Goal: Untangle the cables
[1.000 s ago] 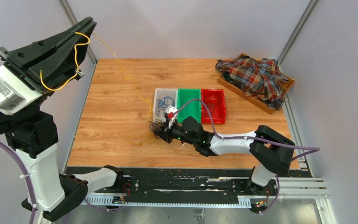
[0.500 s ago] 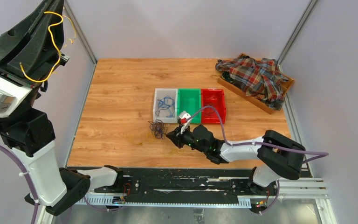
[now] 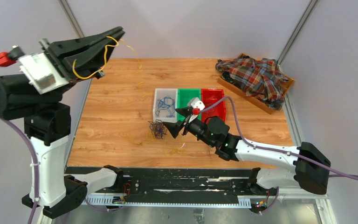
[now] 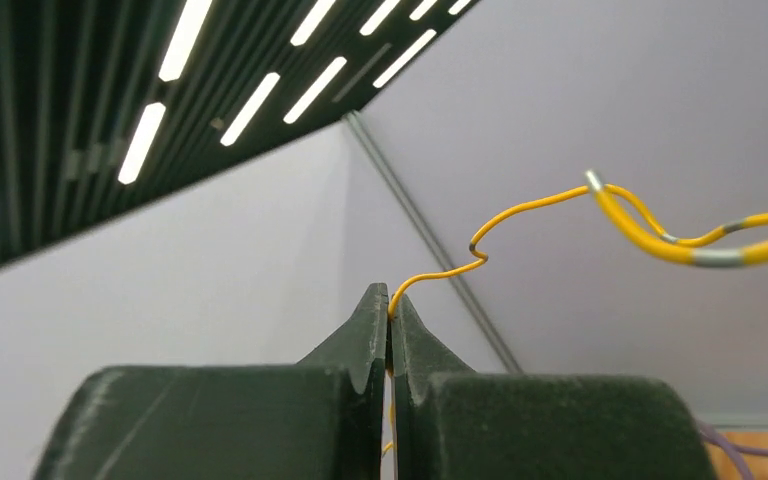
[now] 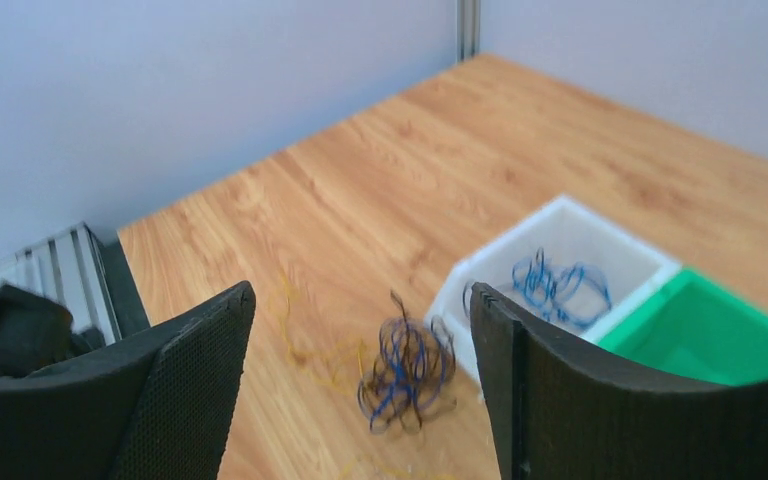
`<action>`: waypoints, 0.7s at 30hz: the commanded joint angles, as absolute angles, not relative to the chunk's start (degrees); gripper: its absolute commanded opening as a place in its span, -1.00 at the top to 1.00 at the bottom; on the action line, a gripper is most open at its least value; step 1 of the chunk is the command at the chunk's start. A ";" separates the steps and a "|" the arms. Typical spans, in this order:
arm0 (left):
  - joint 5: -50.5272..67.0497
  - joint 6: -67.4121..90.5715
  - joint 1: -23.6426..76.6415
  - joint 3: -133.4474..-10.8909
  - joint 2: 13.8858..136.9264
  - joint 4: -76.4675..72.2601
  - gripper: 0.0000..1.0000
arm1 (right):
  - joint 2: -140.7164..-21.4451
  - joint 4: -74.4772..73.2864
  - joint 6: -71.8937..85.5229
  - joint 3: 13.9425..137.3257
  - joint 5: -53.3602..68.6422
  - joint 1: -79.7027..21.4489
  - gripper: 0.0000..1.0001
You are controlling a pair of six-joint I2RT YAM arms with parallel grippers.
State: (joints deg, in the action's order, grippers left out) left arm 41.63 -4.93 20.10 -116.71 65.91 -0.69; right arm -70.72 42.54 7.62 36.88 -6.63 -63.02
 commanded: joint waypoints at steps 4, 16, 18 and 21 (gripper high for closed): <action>43.45 4.86 23.92 -106.10 65.22 -2.61 0.99 | -71.43 39.93 2.60 49.32 -9.61 -62.93 -0.56; 43.64 2.02 30.49 -99.22 68.78 -1.04 0.99 | -75.73 45.43 0.87 50.80 -17.92 -61.97 -0.49; 43.35 2.03 30.94 -98.05 69.35 -1.01 0.99 | -75.32 45.51 1.78 49.81 -18.01 -61.24 -0.49; 42.95 1.54 31.83 -95.90 70.05 -0.48 0.99 | -73.77 44.50 2.14 48.12 -19.05 -60.06 -0.47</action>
State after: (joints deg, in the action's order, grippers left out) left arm 43.27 2.28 30.50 -98.08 69.28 -0.34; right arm -76.36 43.03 1.80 50.28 -15.79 -62.04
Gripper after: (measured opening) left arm 0.017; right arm 0.743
